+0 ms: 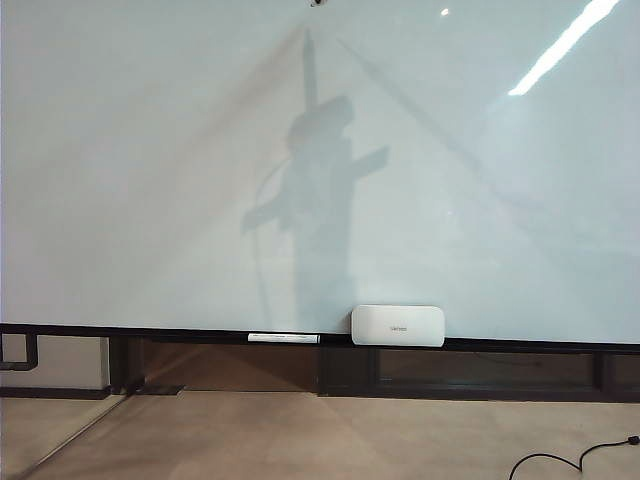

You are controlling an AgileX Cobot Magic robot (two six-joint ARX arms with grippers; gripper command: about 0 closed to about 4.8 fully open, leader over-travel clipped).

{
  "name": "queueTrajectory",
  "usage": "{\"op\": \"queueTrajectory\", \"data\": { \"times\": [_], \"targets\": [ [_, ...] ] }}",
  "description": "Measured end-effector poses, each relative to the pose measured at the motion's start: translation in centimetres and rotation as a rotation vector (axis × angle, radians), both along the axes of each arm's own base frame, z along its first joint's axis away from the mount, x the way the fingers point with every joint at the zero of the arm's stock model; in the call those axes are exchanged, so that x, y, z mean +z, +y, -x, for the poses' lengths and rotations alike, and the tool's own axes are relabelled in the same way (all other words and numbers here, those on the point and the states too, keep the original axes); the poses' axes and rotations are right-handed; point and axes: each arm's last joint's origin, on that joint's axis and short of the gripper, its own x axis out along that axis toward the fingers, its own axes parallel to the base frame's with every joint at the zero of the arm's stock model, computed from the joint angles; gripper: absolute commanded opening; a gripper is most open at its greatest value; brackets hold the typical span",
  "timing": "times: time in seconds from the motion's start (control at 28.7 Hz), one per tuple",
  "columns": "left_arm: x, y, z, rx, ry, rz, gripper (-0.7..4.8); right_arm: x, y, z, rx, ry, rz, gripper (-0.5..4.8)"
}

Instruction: Reach to the right to find the marker pen, pick it up, and write the number 14 on the whiteboard.

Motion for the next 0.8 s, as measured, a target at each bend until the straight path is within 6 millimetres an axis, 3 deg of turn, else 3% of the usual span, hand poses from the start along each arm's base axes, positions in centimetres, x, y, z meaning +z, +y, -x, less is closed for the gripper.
{"op": "queueTrajectory", "data": {
  "times": [0.8],
  "targets": [
    [0.15,-0.09,0.13,-0.044,-0.014,-0.005,-0.06,0.45,-0.13,0.04,-0.031,-0.048,-0.002,-0.01]
  ]
}}
